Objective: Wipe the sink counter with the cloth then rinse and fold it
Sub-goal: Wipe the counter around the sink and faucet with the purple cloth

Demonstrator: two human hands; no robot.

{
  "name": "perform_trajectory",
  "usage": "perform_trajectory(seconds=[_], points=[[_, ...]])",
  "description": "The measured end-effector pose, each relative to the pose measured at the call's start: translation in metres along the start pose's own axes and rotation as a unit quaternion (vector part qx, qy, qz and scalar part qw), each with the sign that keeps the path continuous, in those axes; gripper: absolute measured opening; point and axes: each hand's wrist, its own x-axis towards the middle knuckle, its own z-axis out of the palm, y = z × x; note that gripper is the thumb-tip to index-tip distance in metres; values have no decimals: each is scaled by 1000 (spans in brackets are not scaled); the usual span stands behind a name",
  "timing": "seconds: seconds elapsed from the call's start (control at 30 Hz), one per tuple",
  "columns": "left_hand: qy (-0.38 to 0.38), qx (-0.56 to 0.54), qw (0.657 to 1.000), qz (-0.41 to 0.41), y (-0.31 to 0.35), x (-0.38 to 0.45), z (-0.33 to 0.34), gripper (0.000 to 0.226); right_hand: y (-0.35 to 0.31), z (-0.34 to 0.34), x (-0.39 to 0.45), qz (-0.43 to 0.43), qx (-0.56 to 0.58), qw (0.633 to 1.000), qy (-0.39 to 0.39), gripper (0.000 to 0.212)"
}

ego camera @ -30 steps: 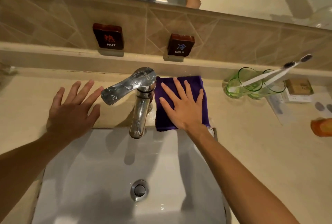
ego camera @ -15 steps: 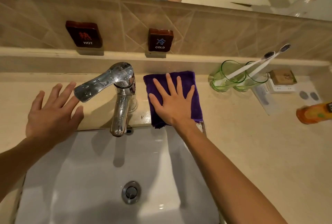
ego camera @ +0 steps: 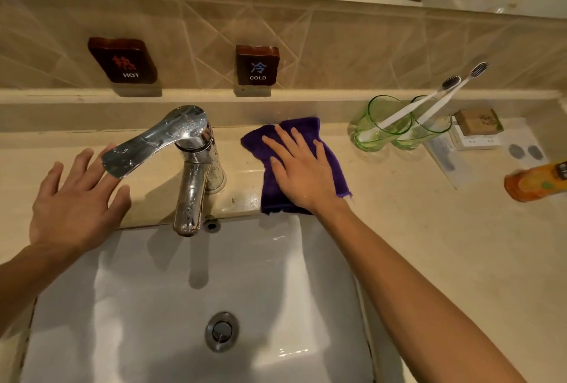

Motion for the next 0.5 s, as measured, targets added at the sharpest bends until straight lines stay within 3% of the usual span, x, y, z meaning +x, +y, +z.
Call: perform_trajectory(seconds=[0.27, 0.5], points=[[-3, -36, 999, -17, 3, 0, 1, 58, 74, -20, -40, -6, -7, 999, -40, 53], [8, -97, 995, -5, -11, 7, 15, 57, 100, -20, -107, 33, -25, 998, -40, 55]])
